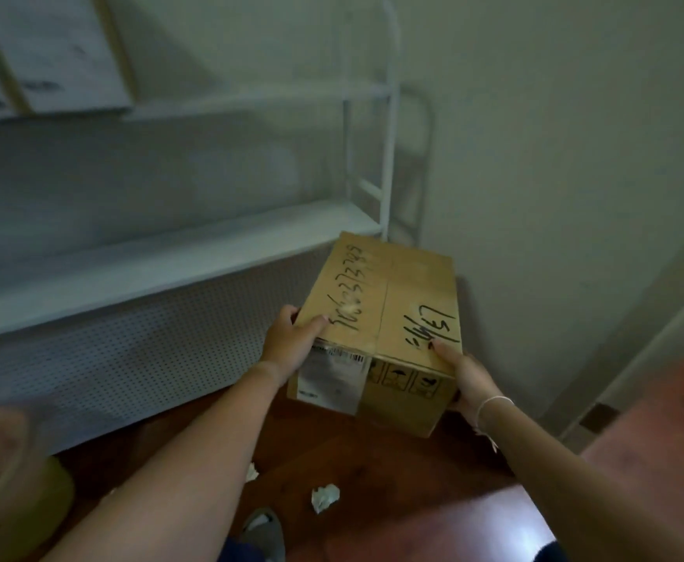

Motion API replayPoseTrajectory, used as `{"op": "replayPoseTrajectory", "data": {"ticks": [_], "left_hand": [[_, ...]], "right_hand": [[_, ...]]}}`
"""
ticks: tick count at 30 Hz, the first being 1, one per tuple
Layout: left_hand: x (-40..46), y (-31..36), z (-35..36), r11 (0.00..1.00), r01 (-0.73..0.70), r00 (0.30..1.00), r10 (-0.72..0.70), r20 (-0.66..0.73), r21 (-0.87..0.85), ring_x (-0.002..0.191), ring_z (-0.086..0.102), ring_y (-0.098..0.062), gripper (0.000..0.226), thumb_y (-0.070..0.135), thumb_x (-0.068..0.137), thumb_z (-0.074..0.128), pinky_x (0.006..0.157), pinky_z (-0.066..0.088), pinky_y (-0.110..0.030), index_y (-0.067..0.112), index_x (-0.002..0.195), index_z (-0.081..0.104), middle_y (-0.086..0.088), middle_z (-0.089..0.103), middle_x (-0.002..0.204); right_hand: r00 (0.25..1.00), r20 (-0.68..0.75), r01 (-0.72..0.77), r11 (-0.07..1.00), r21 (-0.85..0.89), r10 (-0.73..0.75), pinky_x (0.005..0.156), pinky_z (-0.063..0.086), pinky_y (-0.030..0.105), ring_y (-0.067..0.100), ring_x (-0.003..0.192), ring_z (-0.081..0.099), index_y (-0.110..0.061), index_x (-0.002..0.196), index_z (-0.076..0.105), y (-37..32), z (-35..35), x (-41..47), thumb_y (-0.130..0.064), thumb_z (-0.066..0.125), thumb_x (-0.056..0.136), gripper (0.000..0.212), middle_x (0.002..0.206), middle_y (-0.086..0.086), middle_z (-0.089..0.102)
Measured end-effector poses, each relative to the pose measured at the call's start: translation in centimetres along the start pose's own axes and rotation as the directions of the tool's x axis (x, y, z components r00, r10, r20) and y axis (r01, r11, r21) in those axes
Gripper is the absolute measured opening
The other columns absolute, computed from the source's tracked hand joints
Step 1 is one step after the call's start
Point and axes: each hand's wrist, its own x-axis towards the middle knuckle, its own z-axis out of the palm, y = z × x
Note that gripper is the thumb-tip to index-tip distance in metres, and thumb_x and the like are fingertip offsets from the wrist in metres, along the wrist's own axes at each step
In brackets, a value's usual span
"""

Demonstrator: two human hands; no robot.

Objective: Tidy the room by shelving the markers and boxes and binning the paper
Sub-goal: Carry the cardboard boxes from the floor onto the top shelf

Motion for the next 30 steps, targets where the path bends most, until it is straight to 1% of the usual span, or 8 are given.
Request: {"op": "replayPoseTrajectory", "data": {"ticks": [4,8,12,15,18,21,23,30], "left_hand": [[-3.5,3.2,-3.0,0.997,-0.074,0.994,0.075,-0.08,0.02,0.08,0.054,-0.009,0.031,0.037,0.091,0.059,0.061,0.04,-0.026,0.013,0.107,0.048,0.003,0.055,0.091],[-6.4,5.8,-4.7,0.991,-0.137,0.976,0.136,-0.172,0.007,0.082,0.055,-0.01,0.031,0.038,0.091,0.059,0.063,0.042,-0.026,0.015,0.107,0.048,0.002,0.056,0.093],[-8.6,7.7,-5.2,0.982,-0.184,0.953,0.165,-0.255,-0.05,0.08,0.056,-0.012,0.027,0.034,0.091,0.06,0.066,0.044,-0.028,0.014,0.103,0.046,0.001,0.056,0.092],[-10.9,9.4,-5.3,0.971,-0.232,0.924,0.2,-0.327,-0.062,0.078,0.055,-0.014,0.027,0.033,0.091,0.06,0.064,0.042,-0.027,0.012,0.101,0.046,0.002,0.054,0.088],[-12.1,10.7,-5.8,0.966,-0.253,0.894,0.213,-0.394,-0.052,0.078,0.054,-0.009,0.027,0.032,0.091,0.06,0.062,0.042,-0.023,0.012,0.105,0.049,0.004,0.055,0.088],[-13.7,12.3,-6.3,0.965,-0.26,0.862,0.222,-0.456,-0.022,0.075,0.052,-0.006,0.027,0.035,0.091,0.06,0.059,0.04,-0.023,0.013,0.102,0.049,0.006,0.055,0.085],[-14.6,13.3,-6.9,0.96,-0.278,0.845,0.232,-0.481,-0.025,0.075,0.054,-0.011,0.028,0.036,0.091,0.06,0.061,0.041,-0.026,0.012,0.101,0.049,0.005,0.055,0.084],[-16.5,17.1,-9.2,0.939,-0.338,0.796,0.254,-0.55,-0.055,0.078,0.056,-0.016,0.029,0.041,0.09,0.059,0.067,0.043,-0.032,0.016,0.096,0.046,0.001,0.055,0.086]], "right_hand": [[0.991,0.11,0.075,0.997,-0.012,-0.073,0.088,0.047,0.048,0.029,0.1,0.063,-0.024,0.122,0.057,-3.2,0.7,-2.4,-0.045,0.062,0.083,0.045,0.11,0.007,0.069],[0.967,0.214,0.144,0.989,-0.016,-0.138,0.094,0.046,0.051,0.03,0.103,0.064,-0.023,0.124,0.057,-6.3,0.7,-4.4,-0.046,0.064,0.08,0.05,0.111,0.008,0.07],[0.941,0.265,0.222,0.975,-0.015,-0.211,0.079,0.051,0.043,0.029,0.099,0.064,-0.019,0.124,0.055,-9.3,0.7,-6.3,-0.041,0.061,0.085,0.045,0.111,0.009,0.069],[0.911,0.325,0.272,0.962,-0.012,-0.253,0.076,0.051,0.041,0.028,0.098,0.064,-0.017,0.125,0.054,-11.4,0.1,-8.3,-0.038,0.06,0.086,0.044,0.111,0.011,0.067],[0.896,0.345,0.304,0.952,-0.017,-0.28,0.07,0.051,0.037,0.027,0.096,0.064,-0.016,0.125,0.053,-13.0,0.3,-9.3,-0.037,0.06,0.087,0.044,0.112,0.011,0.067],[0.876,0.372,0.342,0.939,-0.027,-0.308,0.073,0.052,0.039,0.029,0.099,0.064,-0.017,0.125,0.054,-14.8,0.3,-10.3,-0.04,0.061,0.085,0.047,0.113,0.01,0.067],[0.852,0.403,0.377,0.925,-0.034,-0.333,0.075,0.053,0.04,0.028,0.099,0.064,-0.018,0.124,0.057,-16.0,0.6,-10.9,-0.042,0.061,0.084,0.046,0.112,0.009,0.068],[0.777,0.492,0.456,0.89,-0.01,-0.392,0.061,0.052,0.031,0.022,0.081,0.066,-0.016,0.119,0.058,-21.0,2.2,-13.9,-0.04,0.058,0.087,0.04,0.102,0.008,0.07]]}}
